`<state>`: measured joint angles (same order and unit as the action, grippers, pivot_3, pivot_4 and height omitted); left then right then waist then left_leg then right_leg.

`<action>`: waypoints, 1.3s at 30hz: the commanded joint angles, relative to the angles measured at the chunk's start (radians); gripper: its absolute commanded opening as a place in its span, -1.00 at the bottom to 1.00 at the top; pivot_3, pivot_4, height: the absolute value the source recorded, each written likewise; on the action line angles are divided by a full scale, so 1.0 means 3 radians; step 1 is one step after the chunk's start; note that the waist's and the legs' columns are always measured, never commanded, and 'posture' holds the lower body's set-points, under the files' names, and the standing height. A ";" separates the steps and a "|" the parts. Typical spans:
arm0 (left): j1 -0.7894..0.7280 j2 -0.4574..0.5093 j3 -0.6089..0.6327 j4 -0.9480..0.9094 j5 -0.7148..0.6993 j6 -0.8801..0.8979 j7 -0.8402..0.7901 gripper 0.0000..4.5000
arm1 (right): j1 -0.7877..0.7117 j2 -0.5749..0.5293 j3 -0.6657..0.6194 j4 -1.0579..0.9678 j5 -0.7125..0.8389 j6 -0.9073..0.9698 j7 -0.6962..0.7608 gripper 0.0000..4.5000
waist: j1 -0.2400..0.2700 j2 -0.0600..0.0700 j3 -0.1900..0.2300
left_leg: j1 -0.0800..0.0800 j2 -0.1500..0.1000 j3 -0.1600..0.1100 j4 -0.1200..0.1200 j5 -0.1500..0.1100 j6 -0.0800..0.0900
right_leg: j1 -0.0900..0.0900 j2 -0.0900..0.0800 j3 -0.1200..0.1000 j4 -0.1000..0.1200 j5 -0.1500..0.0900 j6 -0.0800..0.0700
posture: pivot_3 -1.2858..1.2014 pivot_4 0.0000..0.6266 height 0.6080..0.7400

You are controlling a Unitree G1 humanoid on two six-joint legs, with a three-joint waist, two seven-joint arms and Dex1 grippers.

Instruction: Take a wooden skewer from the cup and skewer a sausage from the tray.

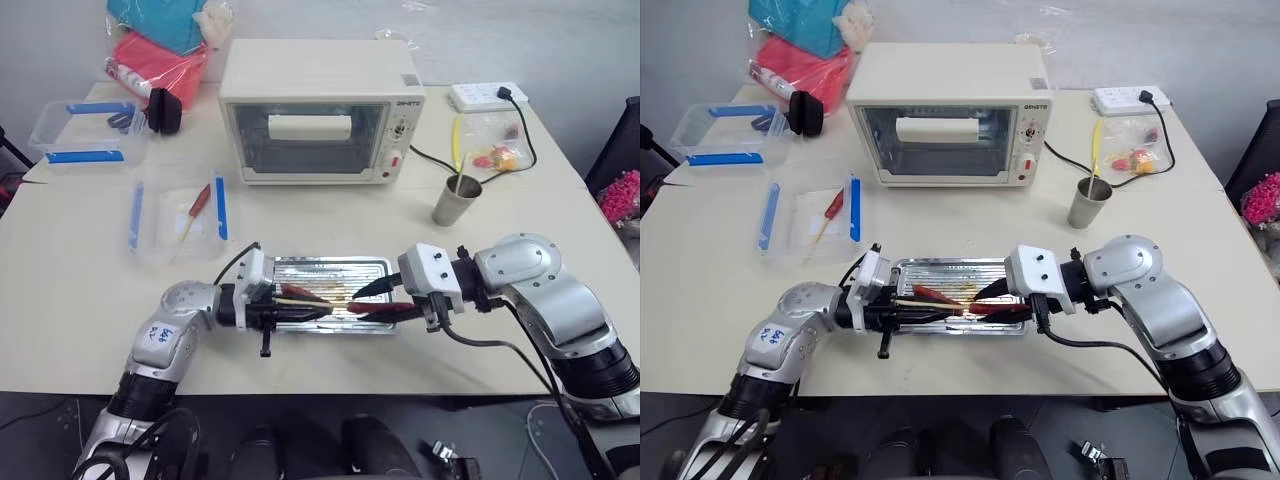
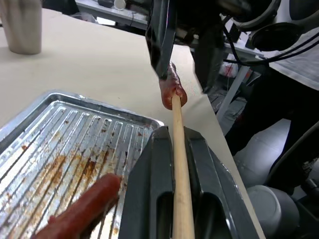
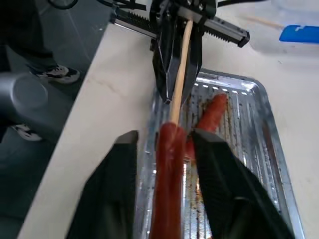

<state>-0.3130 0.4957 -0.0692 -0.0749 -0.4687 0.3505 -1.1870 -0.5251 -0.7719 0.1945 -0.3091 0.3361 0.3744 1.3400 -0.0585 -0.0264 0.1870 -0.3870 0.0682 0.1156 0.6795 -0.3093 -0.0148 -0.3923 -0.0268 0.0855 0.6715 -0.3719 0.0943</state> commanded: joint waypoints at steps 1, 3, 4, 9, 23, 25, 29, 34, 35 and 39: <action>0.0210 0.0217 0.0461 -0.0131 -0.0135 -0.0153 0.0046 -1.00 | 0.0105 -0.0186 -0.0335 0.0014 0.0109 -0.0111 0.0024 0.25 | -0.0005 0.0000 0.0000 | 0.0000 0.0000 0.0000 0.0000 0.0000 0.0001 | 0.0000 0.0000 0.0000 0.0000 0.0000 0.0000 | 0.03 -0.52 1.00; 0.0413 0.0304 0.0697 -0.0224 -0.0204 -0.0190 0.0103 -1.00 | 0.0227 -0.0235 -0.0519 0.0071 0.0145 -0.0247 -0.0003 0.48 | -0.0002 0.0000 0.0000 | 0.0000 0.0000 0.0000 -0.0001 -0.0001 0.0001 | 0.0000 0.0000 0.0000 0.0000 0.0000 0.0000 | 0.03 -0.52 1.00; 0.0555 0.0331 0.0885 -0.0317 -0.0284 -0.0174 0.0176 -1.00 | 0.0315 -0.0212 -0.0663 0.0110 0.0187 -0.0359 -0.0044 0.65 | 0.0000 0.0000 0.0000 | 0.0000 0.0000 0.0000 -0.0002 -0.0001 0.0002 | 0.0000 -0.0001 0.0000 -0.0001 0.0000 0.0000 | 0.03 -0.52 1.00; 0.0957 0.0157 0.1617 -0.0829 -0.0734 0.0042 0.0913 -1.00 | 0.0681 0.0170 -0.1246 0.0000 0.0882 -0.0358 -0.0335 0.96 | 0.0007 -0.0001 0.0001 | 0.0000 0.0002 -0.0002 -0.0004 -0.0005 0.0005 | 0.0006 -0.0001 -0.0002 -0.0010 0.0000 0.0000 | 0.03 -0.52 1.00; 0.0123 -0.0708 0.1801 -0.0460 -0.0167 0.0060 0.3494 -1.00 | 0.0890 0.1196 -0.1211 -0.0483 0.0907 -0.0771 -0.1517 0.96 | 0.0046 -0.0009 -0.0004 | 0.0000 -0.0007 -0.0011 0.0003 -0.0007 0.0005 | 0.0013 -0.0002 -0.0011 -0.0009 0.0002 0.0004 | 0.03 -0.52 1.00; -0.0083 -0.0675 0.1762 -0.0160 -0.0020 0.0022 0.3620 -1.00 | 0.0894 0.1150 -0.1179 -0.0472 0.0887 -0.0794 -0.1473 0.96 | 0.0062 -0.0010 -0.0005 | 0.0001 -0.0007 -0.0008 0.0004 -0.0006 0.0005 | 0.0012 -0.0001 -0.0011 -0.0010 0.0002 0.0004 | 0.03 -0.52 1.00; -0.0336 -0.0627 0.1718 0.0202 0.0127 -0.0152 0.3645 -0.48 | 0.0906 0.1099 -0.1180 -0.0489 0.0903 -0.0806 -0.1479 1.00 | 0.0045 -0.0010 -0.0005 | 0.0001 -0.0004 0.0006 0.0001 -0.0006 0.0005 | 0.0002 0.0003 -0.0011 -0.0005 0.0002 0.0004 | 0.03 -0.52 1.00; -0.0242 -0.0619 0.1624 -0.0021 -0.0007 -0.0393 0.3219 0.13 | 0.1033 0.0978 -0.1249 -0.0559 0.0934 -0.0774 -0.1469 1.00 | 0.0039 -0.0010 -0.0005 | 0.0001 -0.0001 0.0008 0.0000 -0.0005 0.0002 | 0.0000 0.0002 -0.0010 -0.0003 0.0002 0.0004 | 0.03 -0.52 1.00; -0.0173 -0.0563 0.1592 -0.0108 -0.0039 -0.0397 0.3075 0.30 | 0.1073 0.0932 -0.1265 -0.0567 0.0945 -0.0769 -0.1440 1.00 | 0.0039 -0.0010 -0.0005 | 0.0001 -0.0002 0.0008 0.0000 -0.0005 0.0002 | 0.0001 0.0001 -0.0010 -0.0003 0.0002 0.0004 | 0.03 -0.52 1.00; 0.0198 0.0040 0.1374 -0.0359 0.0024 -0.0374 0.2246 0.53 | 0.1240 0.0624 -0.1339 -0.0526 0.1030 -0.0693 -0.1189 1.00 | 0.0014 -0.0010 -0.0005 | 0.0002 -0.0001 0.0009 -0.0002 -0.0004 0.0001 | 0.0001 0.0003 -0.0004 -0.0004 0.0002 0.0004 | 0.03 -0.52 1.00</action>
<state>-0.2773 0.4461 0.3635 -0.1200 -0.4668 0.2560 -0.4017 -0.1637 -0.5549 -0.1728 -0.4339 0.6165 0.1629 0.9441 -0.0544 -0.0294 0.1854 -0.3862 0.0680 0.1183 0.6783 -0.3103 -0.0150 -0.3920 -0.0259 0.0847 0.6703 -0.3714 0.0953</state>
